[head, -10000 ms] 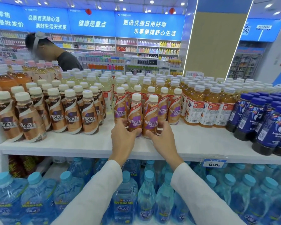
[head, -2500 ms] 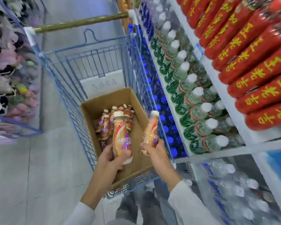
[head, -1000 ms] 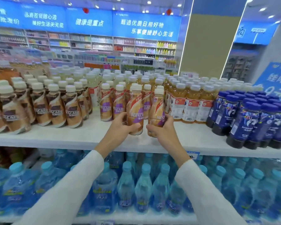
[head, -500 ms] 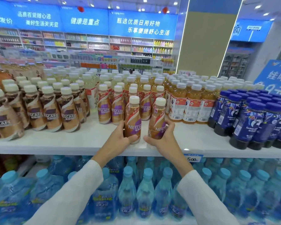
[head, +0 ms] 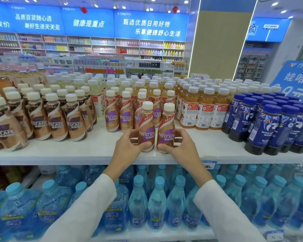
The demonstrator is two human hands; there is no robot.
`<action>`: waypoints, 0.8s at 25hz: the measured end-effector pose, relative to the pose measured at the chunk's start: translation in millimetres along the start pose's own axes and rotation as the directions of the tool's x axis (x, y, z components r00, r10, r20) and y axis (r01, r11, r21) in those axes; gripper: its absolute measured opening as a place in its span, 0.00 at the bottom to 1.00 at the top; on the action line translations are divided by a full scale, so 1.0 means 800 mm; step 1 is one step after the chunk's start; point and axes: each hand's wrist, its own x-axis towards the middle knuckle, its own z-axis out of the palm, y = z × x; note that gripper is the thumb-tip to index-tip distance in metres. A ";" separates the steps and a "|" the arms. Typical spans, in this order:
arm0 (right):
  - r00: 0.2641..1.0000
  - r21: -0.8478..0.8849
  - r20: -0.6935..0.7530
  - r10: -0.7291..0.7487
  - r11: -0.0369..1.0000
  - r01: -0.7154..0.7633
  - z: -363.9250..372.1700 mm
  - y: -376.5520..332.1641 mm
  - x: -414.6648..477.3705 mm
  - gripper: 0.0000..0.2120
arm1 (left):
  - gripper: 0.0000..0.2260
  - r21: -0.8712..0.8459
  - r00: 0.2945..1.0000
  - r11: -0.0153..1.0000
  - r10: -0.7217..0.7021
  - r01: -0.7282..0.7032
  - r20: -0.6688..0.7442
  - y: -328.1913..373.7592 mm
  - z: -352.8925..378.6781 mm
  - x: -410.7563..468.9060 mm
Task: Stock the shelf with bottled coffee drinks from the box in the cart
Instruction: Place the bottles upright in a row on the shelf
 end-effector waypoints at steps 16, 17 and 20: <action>0.988 -0.008 -0.152 0.019 1.000 -0.020 -0.008 0.016 0.012 0.28 | 0.23 0.087 0.983 0.994 0.078 -0.064 -0.167 0.026 0.064 0.006; 0.990 -0.016 -0.143 0.020 1.000 -0.023 -0.008 0.017 0.022 0.28 | 0.22 0.118 0.981 0.991 0.084 -0.064 -0.175 0.029 0.069 0.013; 0.992 -0.027 -0.123 0.039 0.999 -0.042 -0.003 0.023 0.050 0.28 | 0.24 0.139 0.973 0.990 0.042 -0.011 -0.225 0.032 0.087 0.030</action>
